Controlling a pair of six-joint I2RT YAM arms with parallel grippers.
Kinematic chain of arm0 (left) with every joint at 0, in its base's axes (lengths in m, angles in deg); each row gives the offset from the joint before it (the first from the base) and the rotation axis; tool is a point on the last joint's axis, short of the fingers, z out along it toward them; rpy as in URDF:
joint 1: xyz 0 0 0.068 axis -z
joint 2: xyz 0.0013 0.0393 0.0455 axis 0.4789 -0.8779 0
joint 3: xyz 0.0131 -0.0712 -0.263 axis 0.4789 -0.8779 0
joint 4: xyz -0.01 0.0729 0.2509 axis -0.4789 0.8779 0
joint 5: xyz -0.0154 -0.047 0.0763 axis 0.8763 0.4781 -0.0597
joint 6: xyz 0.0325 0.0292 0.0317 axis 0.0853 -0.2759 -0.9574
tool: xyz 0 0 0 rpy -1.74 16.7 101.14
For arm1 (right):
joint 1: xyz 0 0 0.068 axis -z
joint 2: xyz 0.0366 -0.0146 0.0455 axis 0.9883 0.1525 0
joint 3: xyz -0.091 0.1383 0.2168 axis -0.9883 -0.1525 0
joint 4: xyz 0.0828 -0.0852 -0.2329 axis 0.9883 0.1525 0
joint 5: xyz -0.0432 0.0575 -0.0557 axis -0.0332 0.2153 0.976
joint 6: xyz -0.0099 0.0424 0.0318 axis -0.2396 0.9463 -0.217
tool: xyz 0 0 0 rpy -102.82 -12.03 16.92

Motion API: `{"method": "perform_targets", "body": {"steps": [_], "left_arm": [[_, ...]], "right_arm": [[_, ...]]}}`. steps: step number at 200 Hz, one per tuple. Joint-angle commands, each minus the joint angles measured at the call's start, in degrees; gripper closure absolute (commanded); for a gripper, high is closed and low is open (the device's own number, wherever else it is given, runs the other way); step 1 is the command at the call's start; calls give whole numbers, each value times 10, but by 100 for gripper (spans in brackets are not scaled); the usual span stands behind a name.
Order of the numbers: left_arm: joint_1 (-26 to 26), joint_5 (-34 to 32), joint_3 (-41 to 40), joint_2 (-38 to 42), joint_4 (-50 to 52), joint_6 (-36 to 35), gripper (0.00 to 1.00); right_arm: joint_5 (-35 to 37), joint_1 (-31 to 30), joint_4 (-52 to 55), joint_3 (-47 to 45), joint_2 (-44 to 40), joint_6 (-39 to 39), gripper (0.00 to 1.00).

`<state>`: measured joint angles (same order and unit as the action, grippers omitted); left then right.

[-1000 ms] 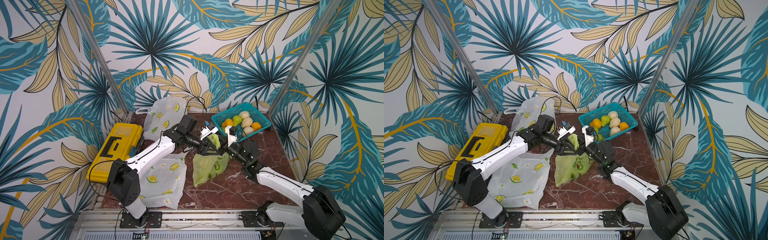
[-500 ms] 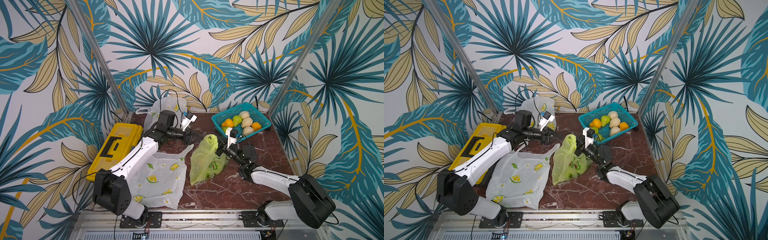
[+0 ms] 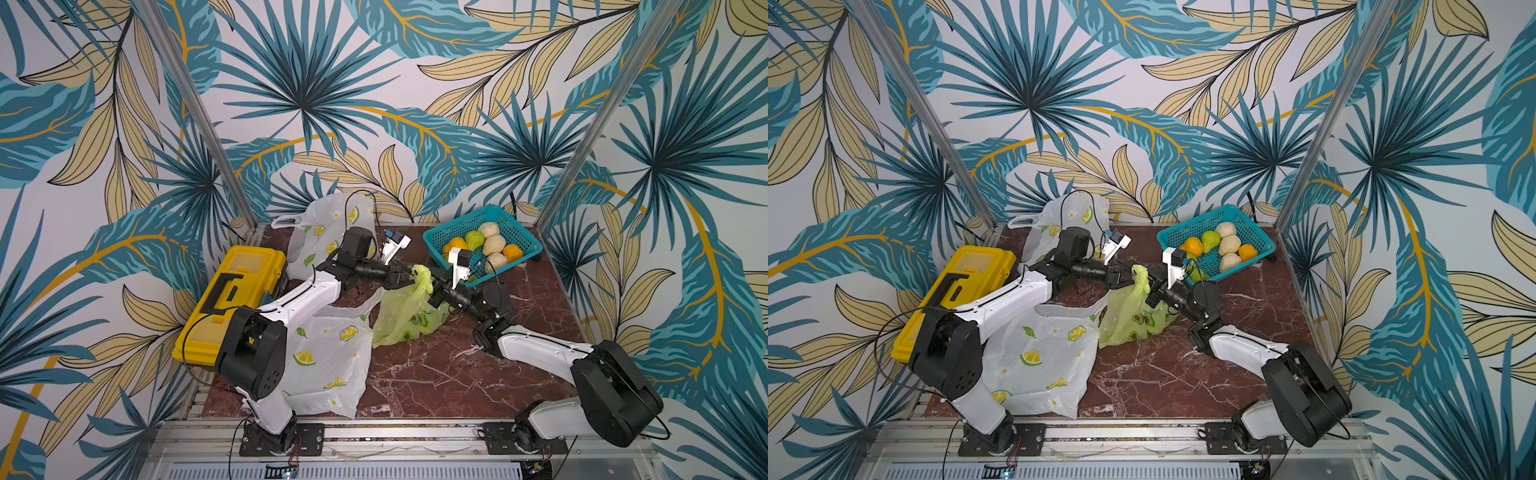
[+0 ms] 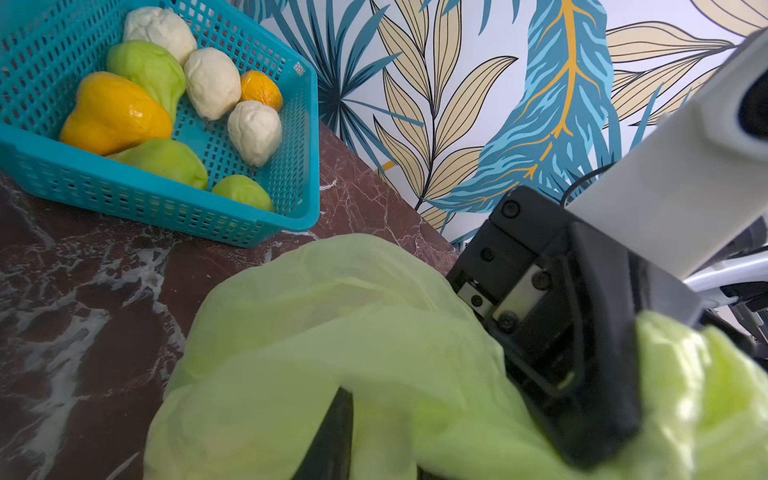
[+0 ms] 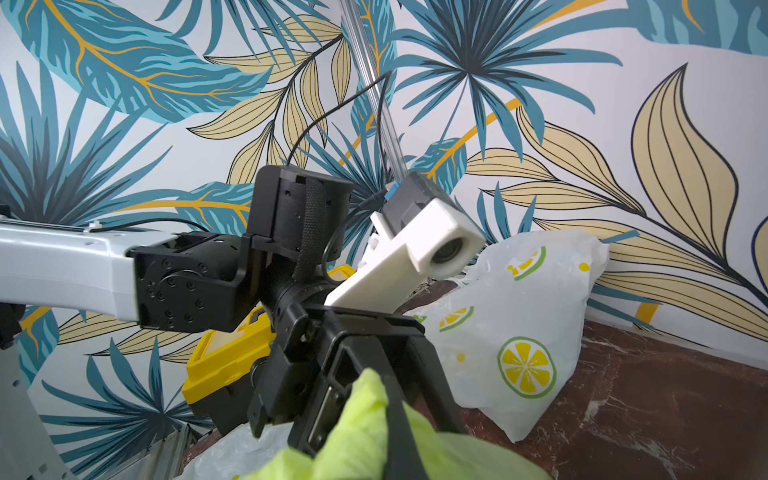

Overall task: Place the pears into plastic bags & tie knots
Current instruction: Tie the plastic bag at the center of the board.

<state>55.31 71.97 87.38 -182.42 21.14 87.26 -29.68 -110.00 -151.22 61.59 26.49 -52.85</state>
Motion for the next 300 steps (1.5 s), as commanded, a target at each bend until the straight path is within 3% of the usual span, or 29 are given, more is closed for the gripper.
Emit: {"method": "perform_targets", "body": {"steps": [1,15,44,86,114,154,170,183,216,253,277,300], "left_arm": [[-16,9,-41,44,-20,8,67],[-37,6,-76,75,-20,15,62],[-76,5,-116,133,-19,29,64],[-28,16,-73,141,-19,17,61],[-17,13,-50,107,-19,17,62],[-16,26,-14,68,-19,19,70],[-19,28,-7,64,-18,12,82],[-31,29,-8,66,-18,10,100],[-72,32,-29,88,-19,11,100],[-65,52,-23,100,-17,19,100],[-59,58,-47,105,-18,15,72],[-57,59,-72,103,-17,4,67]], "right_arm": [[-19,8,-35,9,8,20,94],[-36,13,-35,9,12,24,93],[-54,20,-31,6,12,27,94],[-76,23,12,16,9,11,93],[-79,23,32,21,-1,9,93],[-89,22,74,27,-11,-3,93],[-91,23,75,23,-13,-7,93],[-96,25,73,19,-16,-5,96],[-112,32,85,17,-25,-8,99],[-115,31,111,24,-20,-24,100],[-118,31,95,32,-14,-7,100],[-128,31,74,37,-5,10,100]]}}
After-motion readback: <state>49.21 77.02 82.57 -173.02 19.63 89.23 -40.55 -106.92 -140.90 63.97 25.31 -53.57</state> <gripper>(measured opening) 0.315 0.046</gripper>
